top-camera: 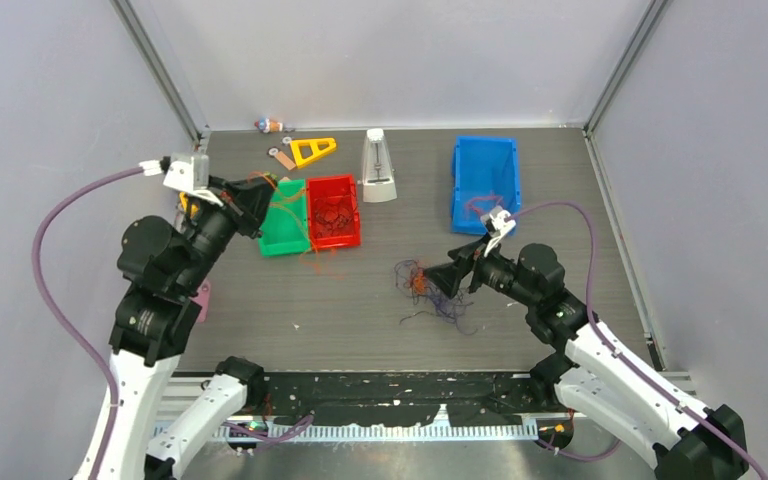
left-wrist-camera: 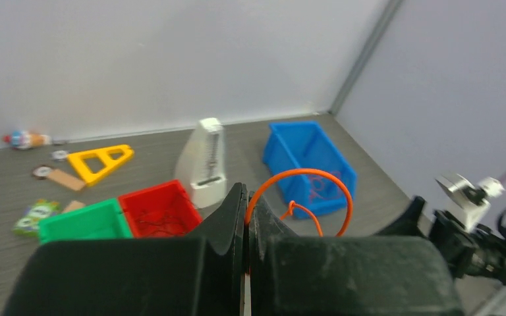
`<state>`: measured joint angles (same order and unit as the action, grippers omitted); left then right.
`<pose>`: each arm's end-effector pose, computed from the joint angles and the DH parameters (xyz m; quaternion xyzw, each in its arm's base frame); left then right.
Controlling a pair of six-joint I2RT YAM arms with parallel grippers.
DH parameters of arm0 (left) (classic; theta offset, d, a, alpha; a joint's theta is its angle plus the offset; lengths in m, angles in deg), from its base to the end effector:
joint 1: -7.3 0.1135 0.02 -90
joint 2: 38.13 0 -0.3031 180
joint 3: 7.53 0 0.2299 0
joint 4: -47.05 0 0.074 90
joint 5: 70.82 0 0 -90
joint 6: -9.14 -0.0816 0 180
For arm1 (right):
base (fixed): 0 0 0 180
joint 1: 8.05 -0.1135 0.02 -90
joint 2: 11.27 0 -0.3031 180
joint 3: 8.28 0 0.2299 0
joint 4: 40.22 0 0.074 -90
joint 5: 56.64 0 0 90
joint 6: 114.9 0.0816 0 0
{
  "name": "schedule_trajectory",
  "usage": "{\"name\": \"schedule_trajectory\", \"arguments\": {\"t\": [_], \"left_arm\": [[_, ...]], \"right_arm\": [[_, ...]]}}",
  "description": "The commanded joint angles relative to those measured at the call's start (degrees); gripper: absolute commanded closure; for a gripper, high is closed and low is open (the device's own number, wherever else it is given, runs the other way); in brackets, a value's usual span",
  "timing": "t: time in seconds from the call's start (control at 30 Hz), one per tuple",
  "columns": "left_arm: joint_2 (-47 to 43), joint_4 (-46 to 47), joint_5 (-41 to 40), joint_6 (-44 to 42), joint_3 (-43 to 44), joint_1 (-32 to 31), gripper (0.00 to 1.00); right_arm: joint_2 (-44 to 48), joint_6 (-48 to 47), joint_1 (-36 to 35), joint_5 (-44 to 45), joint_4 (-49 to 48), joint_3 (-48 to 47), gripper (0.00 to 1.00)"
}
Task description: Untangle the cables
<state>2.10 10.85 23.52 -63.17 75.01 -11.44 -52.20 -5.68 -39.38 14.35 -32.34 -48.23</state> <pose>0.1051 -0.0422 0.4806 0.0343 0.6677 -0.2564 0.6981 0.1316 0.1112 0.2849 -0.1858 0.7337 0.3873 0.5265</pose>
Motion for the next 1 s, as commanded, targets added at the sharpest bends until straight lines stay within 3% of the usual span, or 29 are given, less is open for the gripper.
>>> {"name": "schedule_trajectory", "arguments": {"t": [0.0, 0.1, 0.23, 0.47, 0.73, 0.77, 0.9, 0.97], "left_arm": [[3.72, 3.39, 13.72, 5.54, 1.58, -0.06, 1.00], [5.50, 5.25, 15.53, 7.36, 1.19, -0.53, 1.00], [7.44, 6.73, 16.45, 8.46, 1.29, -1.71, 1.00], [9.18, 8.36, 16.54, 9.89, 1.31, -4.60, 1.00], [10.25, 9.78, 15.91, 10.82, 0.64, -6.37, 1.00], [10.30, 9.84, 15.84, 10.85, 0.47, -6.39, 1.00], [9.95, 9.46, 13.72, 10.46, -0.02, -6.39, 1.00], [9.38, 7.96, 9.74, 10.06, -0.47, -6.45, 1.00]], "right_arm": [[-2.99, -3.09, -1.00, -6.50, -4.21, -6.24, 0.06], [-7.35, -5.36, -5.30, -8.36, -5.59, -11.07, 0.04], [-13.26, -10.09, -12.43, -4.02, -5.25, -17.27, 0.01], [-24.36, -10.25, -17.19, -0.65, -9.68, -26.48, 0.01], [-34.40, -8.92, -18.93, 0.39, -13.38, -34.32, 0.13], [-35.05, -8.76, -19.07, 0.38, -13.61, -34.72, 0.16], [-36.99, -7.46, -19.36, 1.51, -14.51, -35.87, 0.75], [-36.09, -6.80, -19.39, 2.92, -14.81, -35.10, 0.91]]}}
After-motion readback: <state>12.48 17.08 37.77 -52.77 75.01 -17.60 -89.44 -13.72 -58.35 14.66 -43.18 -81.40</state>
